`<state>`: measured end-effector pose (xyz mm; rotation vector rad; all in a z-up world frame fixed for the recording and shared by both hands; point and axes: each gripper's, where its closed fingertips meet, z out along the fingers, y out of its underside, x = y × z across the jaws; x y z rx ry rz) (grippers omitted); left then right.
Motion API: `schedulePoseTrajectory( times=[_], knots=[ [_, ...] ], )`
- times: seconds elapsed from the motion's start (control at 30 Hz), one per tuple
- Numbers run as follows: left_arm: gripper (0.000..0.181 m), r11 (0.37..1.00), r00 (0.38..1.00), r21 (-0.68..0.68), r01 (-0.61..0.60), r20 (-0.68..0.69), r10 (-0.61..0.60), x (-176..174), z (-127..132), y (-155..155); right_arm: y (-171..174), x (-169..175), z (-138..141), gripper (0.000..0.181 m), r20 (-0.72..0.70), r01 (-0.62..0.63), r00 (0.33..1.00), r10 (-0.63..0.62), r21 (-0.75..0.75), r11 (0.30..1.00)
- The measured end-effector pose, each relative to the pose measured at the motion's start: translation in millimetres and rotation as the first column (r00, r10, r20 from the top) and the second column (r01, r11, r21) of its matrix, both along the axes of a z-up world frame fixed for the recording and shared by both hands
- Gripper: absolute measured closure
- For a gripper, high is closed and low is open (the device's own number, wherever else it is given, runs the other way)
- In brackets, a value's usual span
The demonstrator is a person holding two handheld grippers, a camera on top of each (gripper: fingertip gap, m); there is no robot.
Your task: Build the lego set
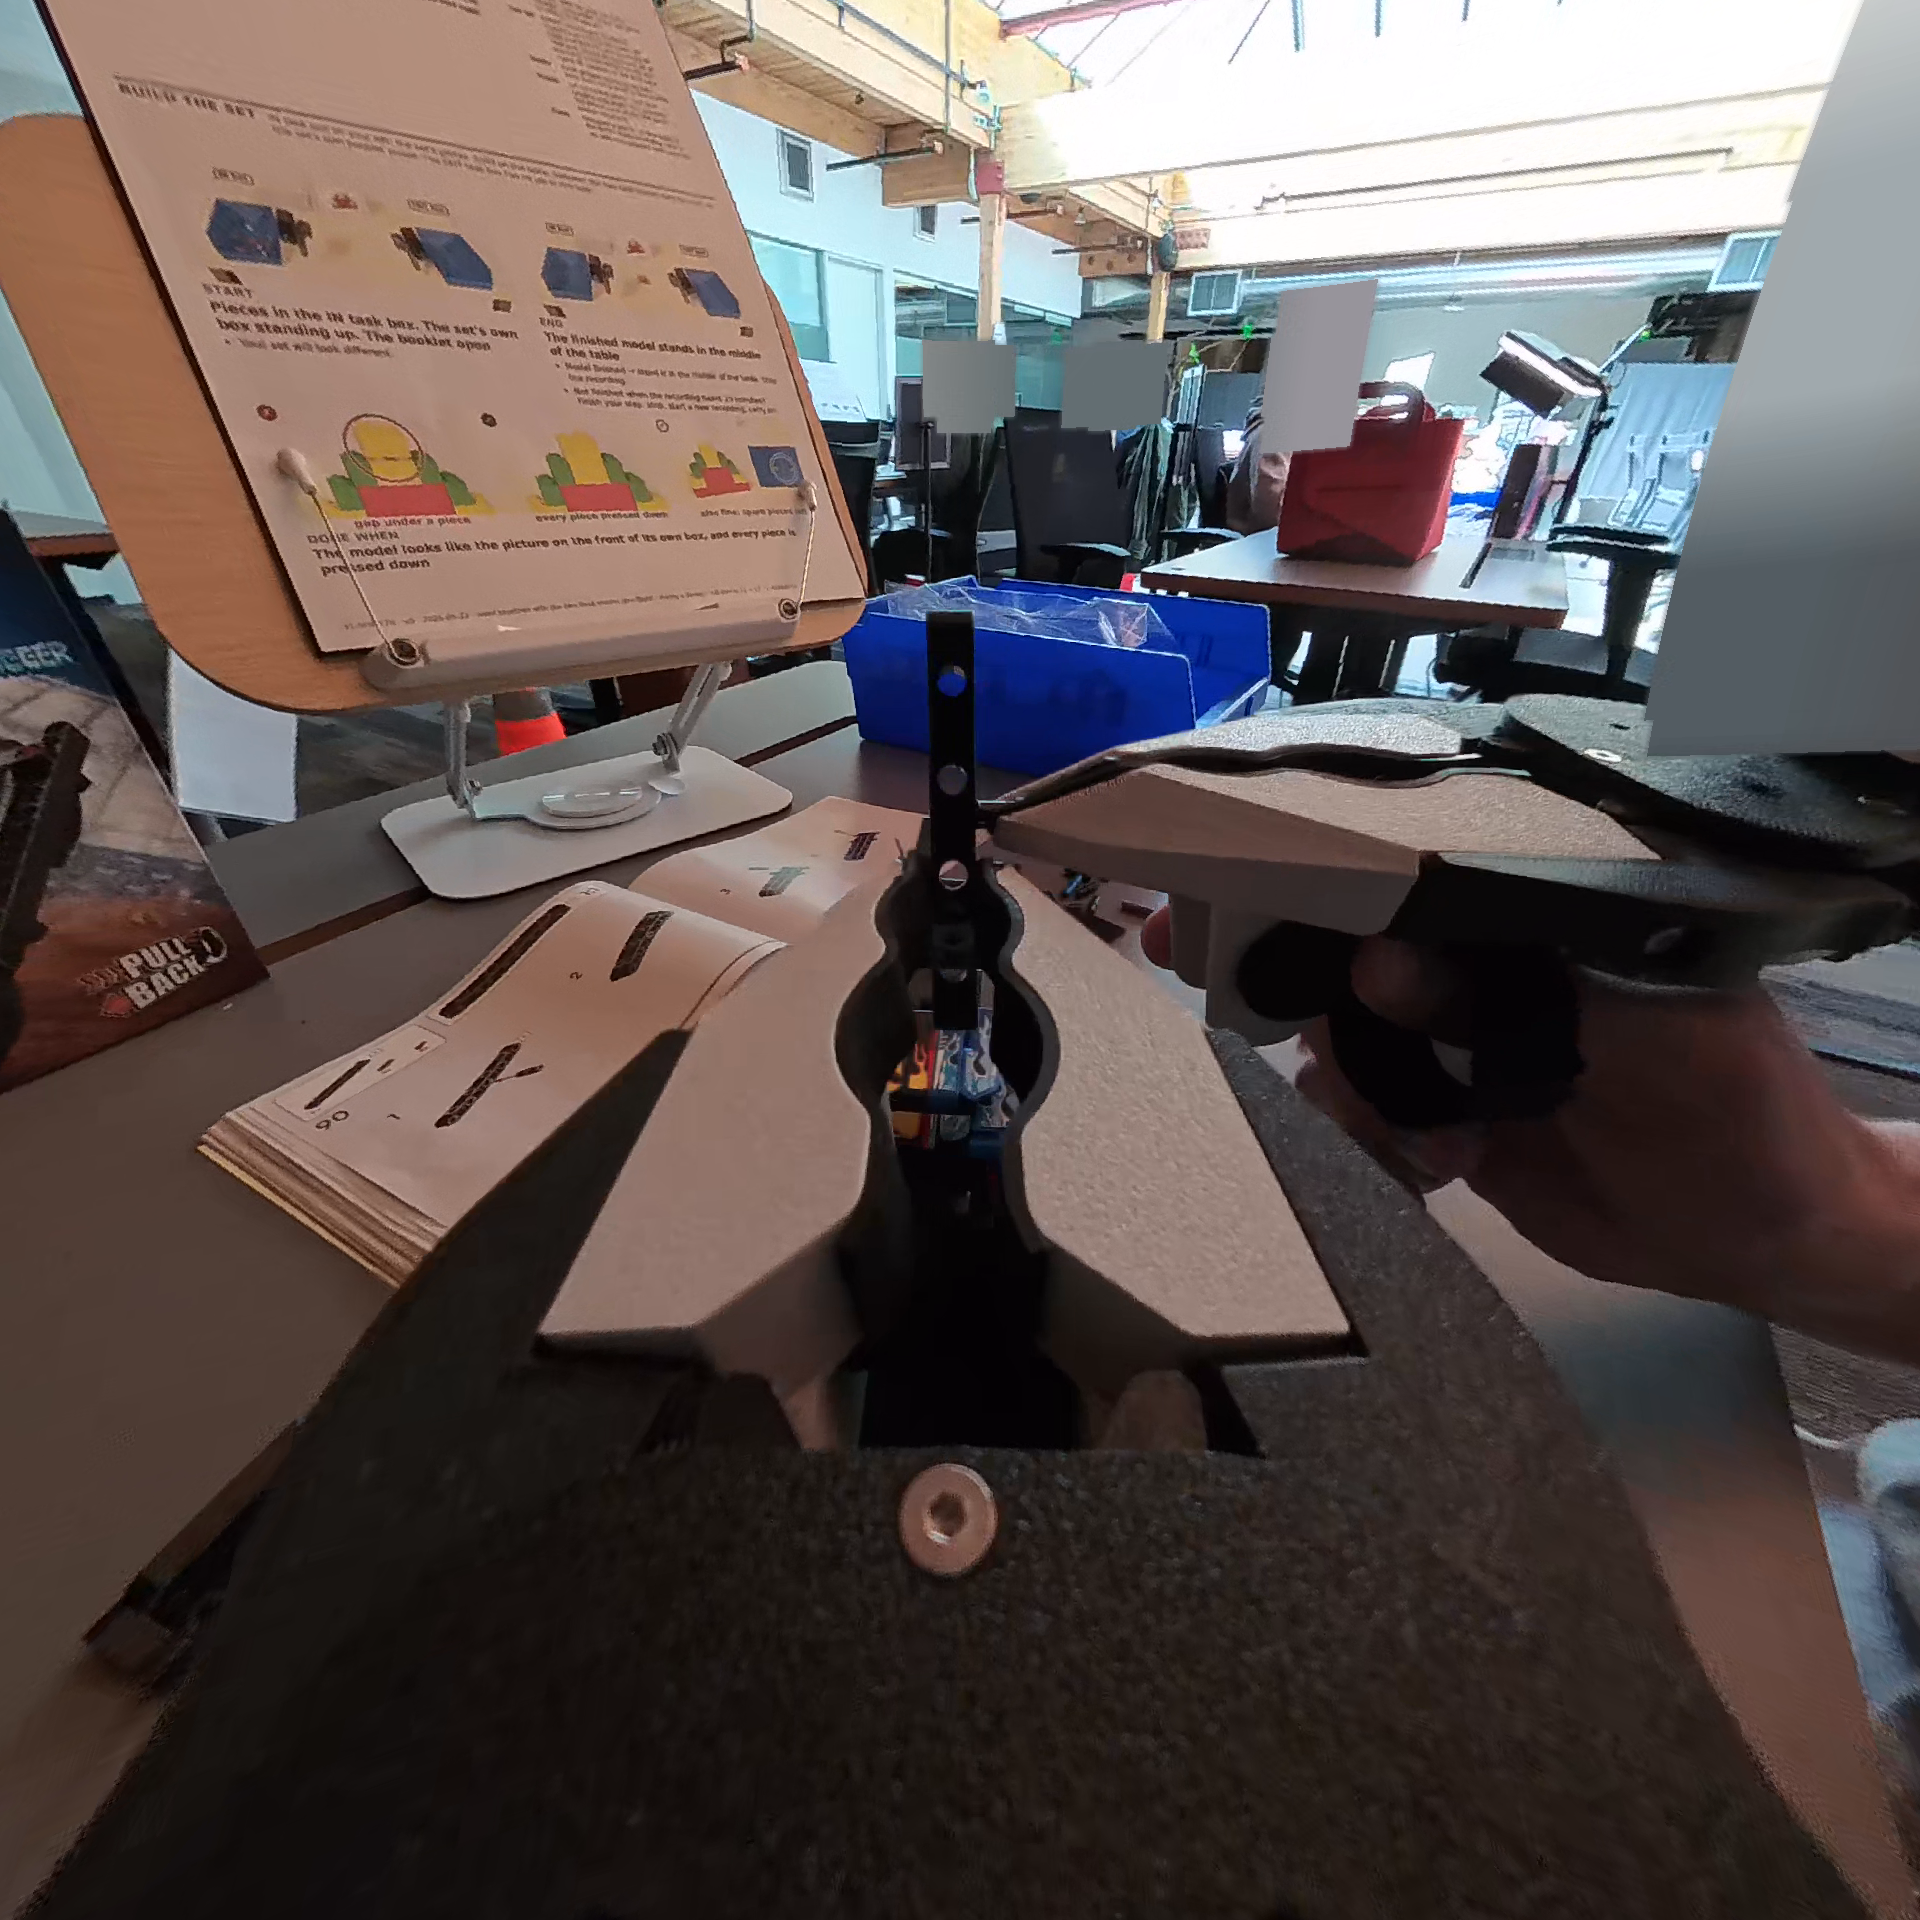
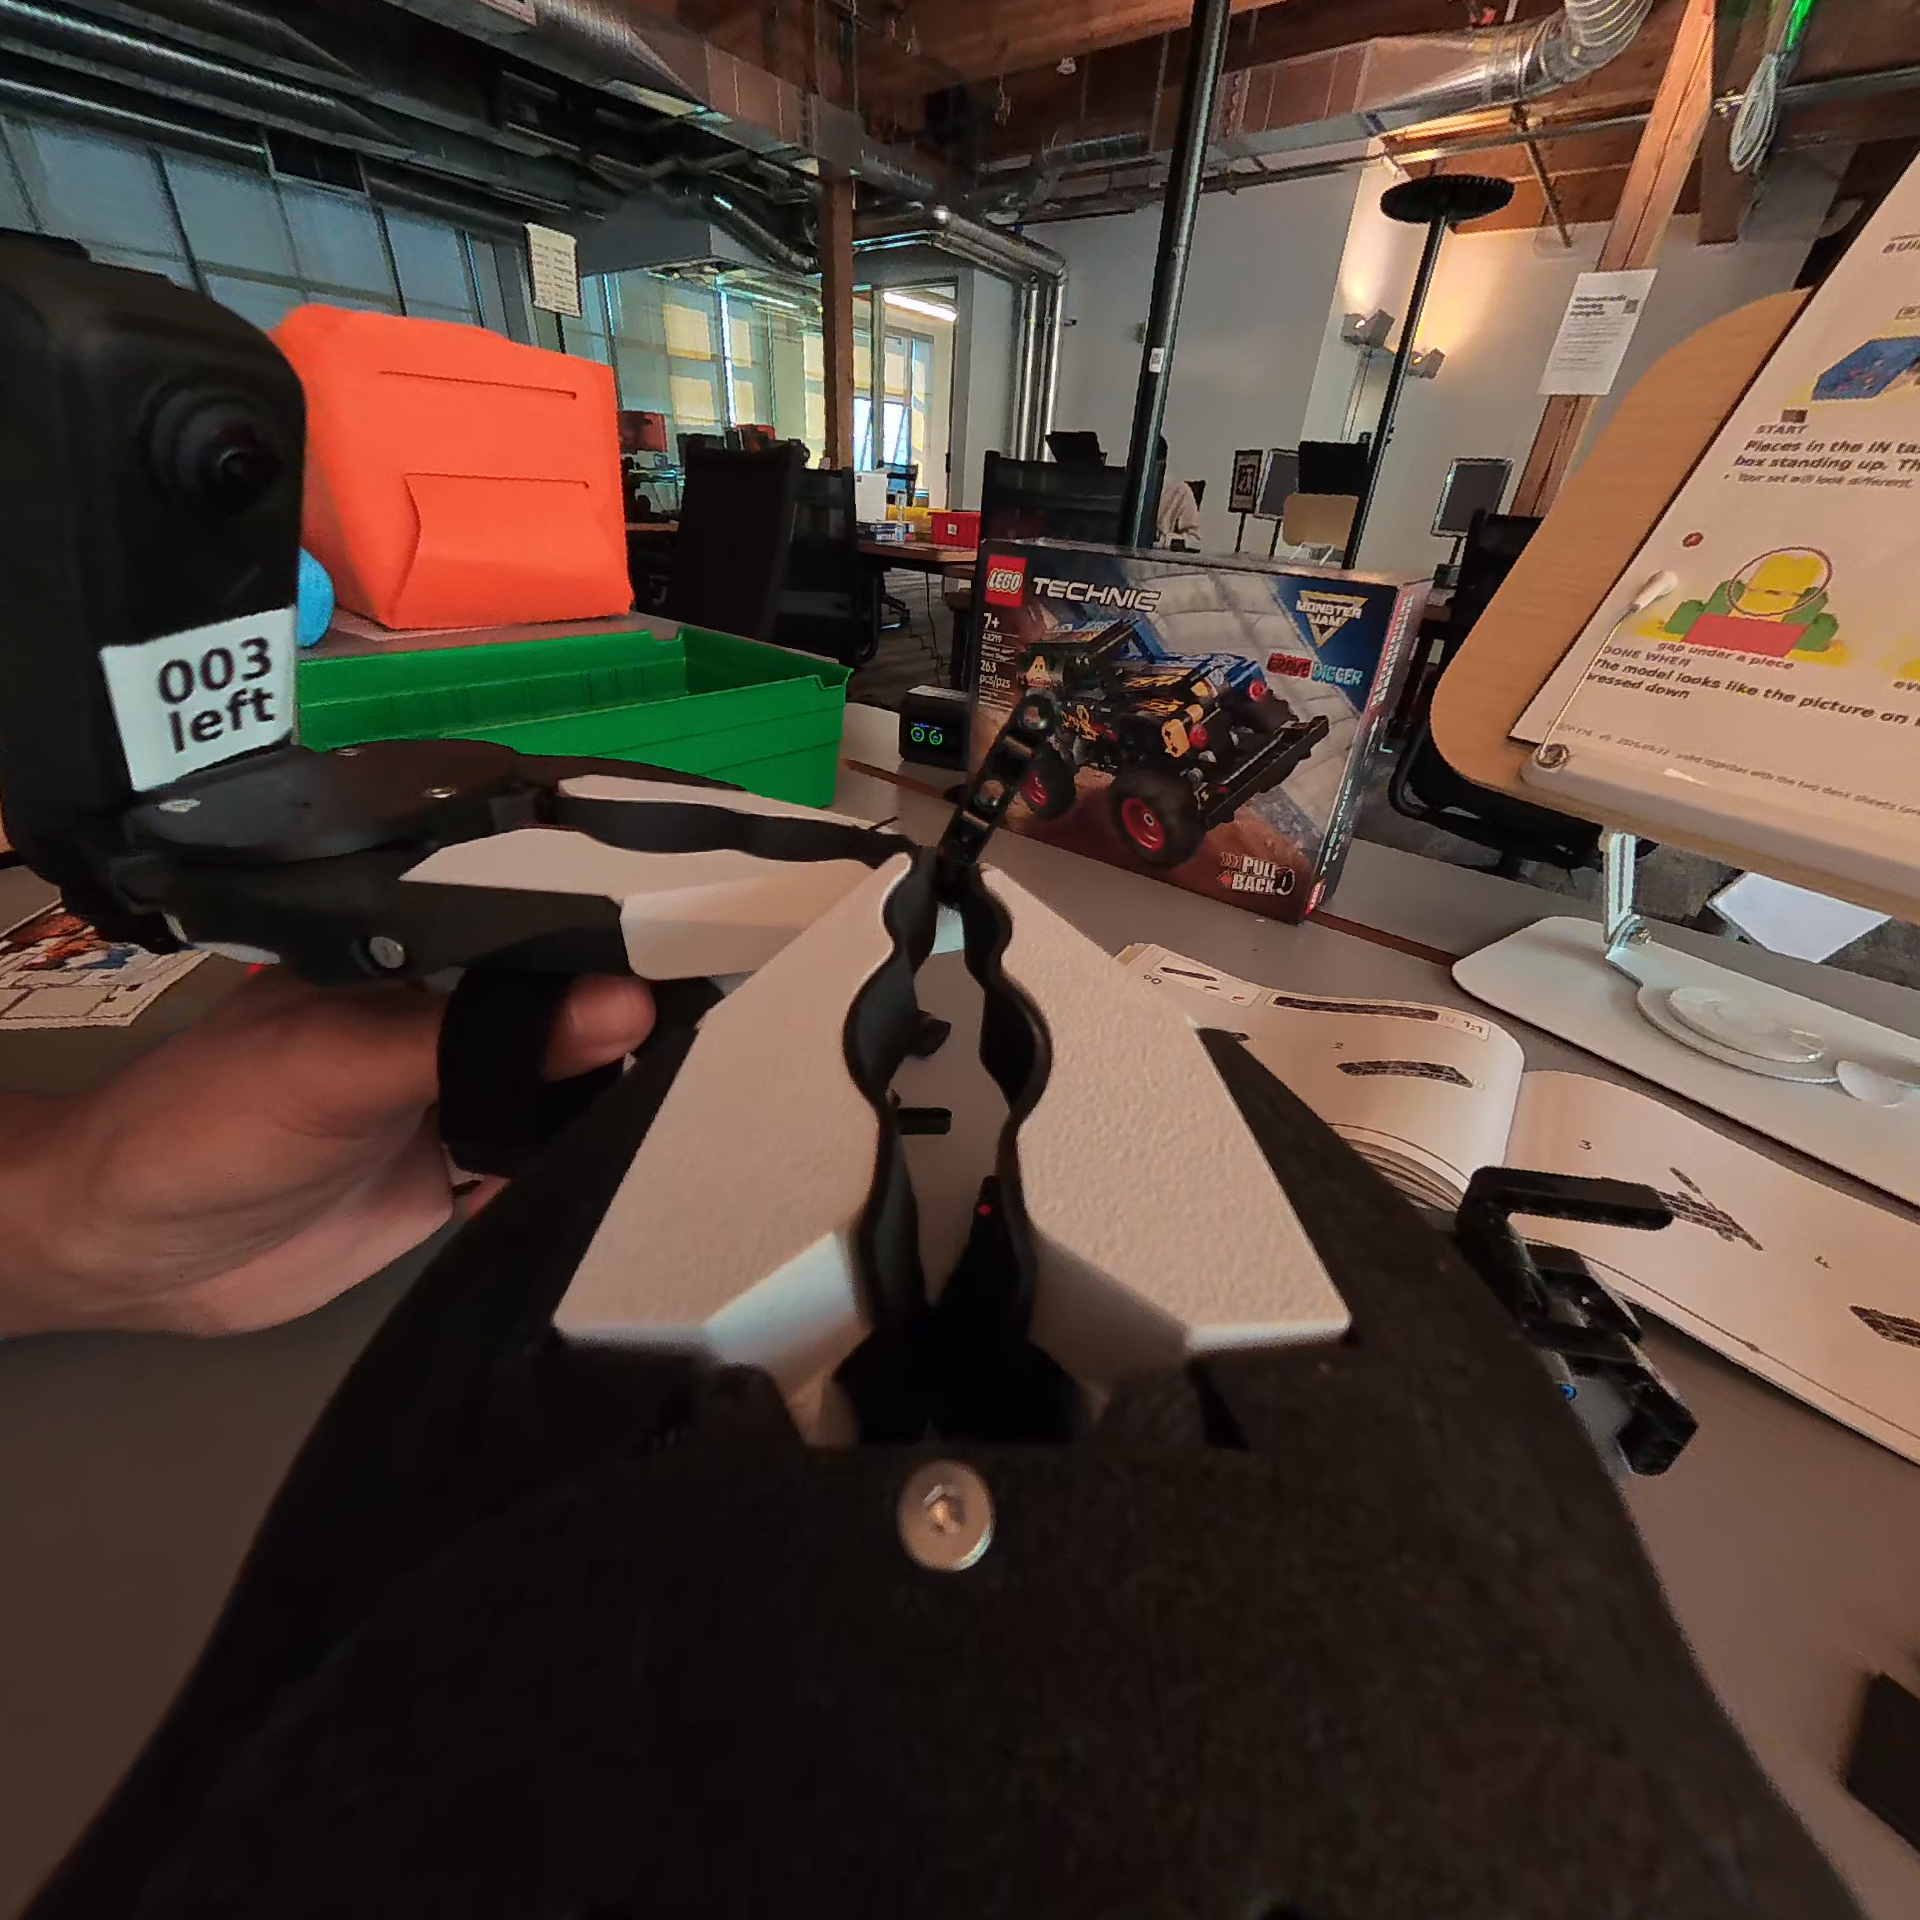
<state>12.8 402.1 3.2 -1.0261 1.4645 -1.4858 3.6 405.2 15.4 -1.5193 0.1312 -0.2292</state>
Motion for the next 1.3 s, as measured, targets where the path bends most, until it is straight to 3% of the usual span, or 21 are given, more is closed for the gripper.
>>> schedulePoseTrajectory(
  times=[0.8,1.0,1.2,1.3],
  knots=[
    [0.175,0.999,0.999,0.023,-0.024,-0.027,0.024,4.1,-6.6,3.3,3.2,3.9,-8.9,0.177,-0.028,-0.03,0.999,0.028,-0.067,0.997],
    [0.175,0.994,0.999,0.101,-0.049,0.004,0.049,3.3,-4.9,2.4,2.1,3.8,-7.3,0.177,-0.011,-0.021,1.0,0.02,-0.057,0.998],
    [0.175,0.995,0.999,0.087,-0.05,0.018,0.049,1.4,-1.4,0.9,1.7,1.8,-3.1,0.177,0.04,0.0,0.999,0.001,-0.023,1.0],
    [0.175,0.982,0.995,0.166,-0.085,0.059,0.076,-0.3,1.5,1.6,2.2,-0.4,-0.9,0.177,-0.016,-0.031,0.999,0.032,0.019,0.999]
  ],
)
